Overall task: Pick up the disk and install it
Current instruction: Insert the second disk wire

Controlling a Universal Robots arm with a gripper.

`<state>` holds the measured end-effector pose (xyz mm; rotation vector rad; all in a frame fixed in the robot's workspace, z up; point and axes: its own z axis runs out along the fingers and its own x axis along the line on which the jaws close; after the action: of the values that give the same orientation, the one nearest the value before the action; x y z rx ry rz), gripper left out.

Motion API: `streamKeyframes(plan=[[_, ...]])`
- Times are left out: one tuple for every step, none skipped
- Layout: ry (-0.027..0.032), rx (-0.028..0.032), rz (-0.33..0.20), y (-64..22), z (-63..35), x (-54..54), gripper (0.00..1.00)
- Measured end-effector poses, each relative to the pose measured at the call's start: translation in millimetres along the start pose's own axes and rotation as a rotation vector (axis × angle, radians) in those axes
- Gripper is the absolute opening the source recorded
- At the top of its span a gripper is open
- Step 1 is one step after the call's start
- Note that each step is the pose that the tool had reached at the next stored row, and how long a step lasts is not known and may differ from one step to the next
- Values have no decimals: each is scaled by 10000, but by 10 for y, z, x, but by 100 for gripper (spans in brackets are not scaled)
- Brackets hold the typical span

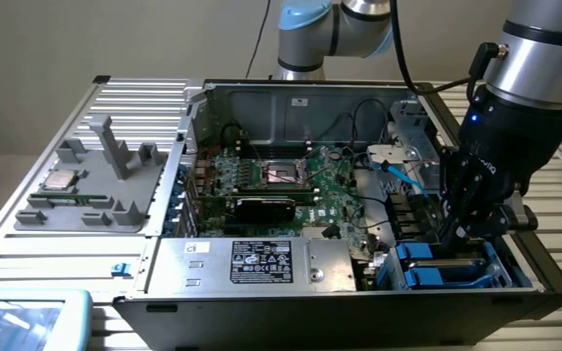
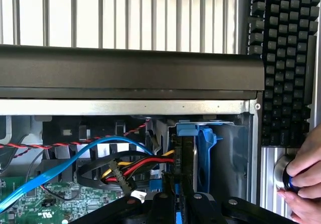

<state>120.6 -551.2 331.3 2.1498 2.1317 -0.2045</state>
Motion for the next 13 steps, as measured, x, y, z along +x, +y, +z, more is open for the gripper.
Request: streamKeyframes(plan=[[1, 0, 0, 0, -2, 0, 16], [22, -1, 0, 0, -12, -1, 17], [1, 1, 6, -3, -92, -15, 29], [3, 3, 16, -8, -141, -24, 36], [0, 6, 31, -22, -209, -36, 54], [1, 6, 31, -22, -208, -36, 60], [2, 6, 31, -21, -208, -36, 60], [1, 6, 31, -21, -208, -36, 60], [2, 6, 31, -22, -208, -36, 60], [1, 6, 31, -22, -209, -36, 60], [1, 6, 32, -22, -208, -36, 60], [0, 6, 31, -22, -209, -36, 60], [0, 6, 31, -22, -209, -36, 60]])
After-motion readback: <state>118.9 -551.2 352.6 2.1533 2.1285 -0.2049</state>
